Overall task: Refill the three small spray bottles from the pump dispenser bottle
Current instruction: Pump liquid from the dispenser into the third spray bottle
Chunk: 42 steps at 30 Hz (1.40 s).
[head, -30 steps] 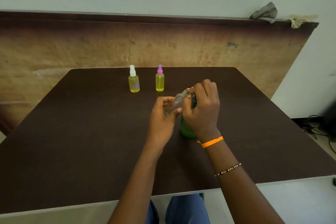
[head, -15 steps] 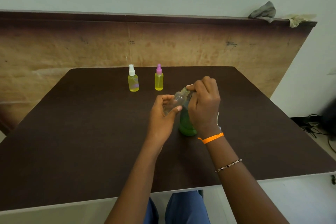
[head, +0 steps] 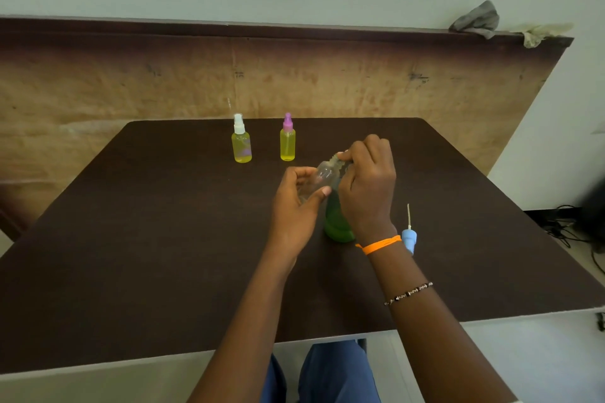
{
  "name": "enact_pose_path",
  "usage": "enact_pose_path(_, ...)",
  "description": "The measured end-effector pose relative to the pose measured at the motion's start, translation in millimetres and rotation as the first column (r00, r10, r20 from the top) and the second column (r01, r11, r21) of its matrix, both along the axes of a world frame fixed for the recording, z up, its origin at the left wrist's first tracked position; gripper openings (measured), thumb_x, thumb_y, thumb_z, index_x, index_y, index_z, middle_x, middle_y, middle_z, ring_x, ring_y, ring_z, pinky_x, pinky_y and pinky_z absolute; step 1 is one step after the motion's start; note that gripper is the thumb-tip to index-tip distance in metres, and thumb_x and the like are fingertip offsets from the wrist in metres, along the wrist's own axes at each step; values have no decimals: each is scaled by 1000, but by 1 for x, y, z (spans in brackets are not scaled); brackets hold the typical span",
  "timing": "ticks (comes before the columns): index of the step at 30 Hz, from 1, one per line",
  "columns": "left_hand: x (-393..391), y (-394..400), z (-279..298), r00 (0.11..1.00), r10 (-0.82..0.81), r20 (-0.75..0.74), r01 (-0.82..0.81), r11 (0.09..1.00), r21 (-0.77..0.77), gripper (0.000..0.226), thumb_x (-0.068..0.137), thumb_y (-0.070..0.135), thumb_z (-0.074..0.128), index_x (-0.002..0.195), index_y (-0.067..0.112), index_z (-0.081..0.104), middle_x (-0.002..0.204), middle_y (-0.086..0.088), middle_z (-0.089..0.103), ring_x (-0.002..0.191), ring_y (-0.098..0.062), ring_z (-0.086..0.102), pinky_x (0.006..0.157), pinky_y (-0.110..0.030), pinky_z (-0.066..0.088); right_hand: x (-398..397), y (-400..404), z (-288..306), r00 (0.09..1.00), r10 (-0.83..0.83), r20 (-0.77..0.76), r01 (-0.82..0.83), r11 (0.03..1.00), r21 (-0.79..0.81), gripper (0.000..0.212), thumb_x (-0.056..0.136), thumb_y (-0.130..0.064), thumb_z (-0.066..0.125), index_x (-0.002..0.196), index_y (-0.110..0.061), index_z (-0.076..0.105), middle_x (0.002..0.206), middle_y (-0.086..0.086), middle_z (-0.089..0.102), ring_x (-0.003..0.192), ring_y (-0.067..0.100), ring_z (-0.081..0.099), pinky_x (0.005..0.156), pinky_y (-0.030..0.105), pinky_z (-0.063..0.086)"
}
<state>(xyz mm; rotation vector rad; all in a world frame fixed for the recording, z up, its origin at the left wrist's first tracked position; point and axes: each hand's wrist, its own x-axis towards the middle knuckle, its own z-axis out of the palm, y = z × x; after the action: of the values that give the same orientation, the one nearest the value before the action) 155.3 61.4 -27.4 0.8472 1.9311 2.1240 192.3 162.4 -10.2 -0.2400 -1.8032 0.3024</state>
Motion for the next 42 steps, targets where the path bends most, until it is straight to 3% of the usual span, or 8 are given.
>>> enact_pose_path(8, -2, -4, 3, 1000, -9, -17, 9, 1000, -5, 28, 82, 9, 68, 95, 29, 52, 100, 12, 61, 95, 3, 58, 80, -11, 46, 0, 2, 13, 997, 80, 6, -80, 996, -31, 25, 72, 3, 32, 63, 0, 55, 69, 13, 49, 69, 20, 40, 57, 31, 36)
enact_pose_path(17, -3, -2, -1, 1000, 5, -1, -5, 1000, -5, 28, 82, 7, 67, 96, 26, 53, 101, 9, 61, 100, -5, 58, 81, -14, 45, 0, 1, -2, 1000, 8, -5, -8, 1000, 29, 25, 77, 4, 36, 64, 2, 56, 69, 16, 49, 69, 21, 36, 57, 34, 35)
enact_pose_path(22, -2, -3, 2, 1000, -10, -12, 10, 1000, -10, 28, 83, 10, 67, 95, 29, 52, 101, 13, 59, 97, 2, 56, 76, -5, 44, 8, 3, 14, 998, 55, 39, -55, 998, 0, 30, 75, 0, 31, 69, 2, 60, 73, 14, 52, 73, 22, 43, 60, 33, 40)
enact_pose_path(25, 0, -2, 3, 1000, -2, -14, 2, 1000, 0, 29, 83, 9, 67, 93, 31, 51, 100, 13, 60, 97, 1, 56, 77, -8, 45, 8, 3, 9, 999, 18, 30, -19, 999, 31, 27, 78, 2, 34, 68, 3, 60, 72, 16, 52, 69, 26, 46, 57, 36, 41)
enact_pose_path(30, 1, -2, 0, 1000, 4, -2, -4, 1000, -6, 28, 82, 7, 67, 97, 25, 53, 101, 11, 60, 99, -3, 58, 80, -13, 46, 4, 0, -6, 999, -27, -27, 29, 998, 58, 27, 79, 6, 35, 66, 3, 59, 69, 17, 51, 68, 21, 38, 54, 33, 36)
enact_pose_path(35, -1, -5, 3, 1000, -2, -5, 2, 1000, -18, 27, 83, 9, 67, 99, 25, 53, 100, 13, 60, 95, 3, 57, 75, -5, 44, 4, 6, 6, 999, 40, -3, -40, 999, -12, 27, 75, 2, 34, 65, 2, 58, 70, 14, 51, 69, 22, 42, 56, 34, 38)
enact_pose_path(42, -1, -3, 2, 1000, 15, -19, -16, 1000, -15, 28, 81, 7, 68, 99, 24, 55, 103, 7, 63, 99, -5, 60, 82, -15, 48, 1, 3, -1, 1000, -5, -22, 6, 1000, 23, 22, 77, 3, 37, 61, 1, 52, 67, 17, 48, 68, 21, 35, 54, 33, 34)
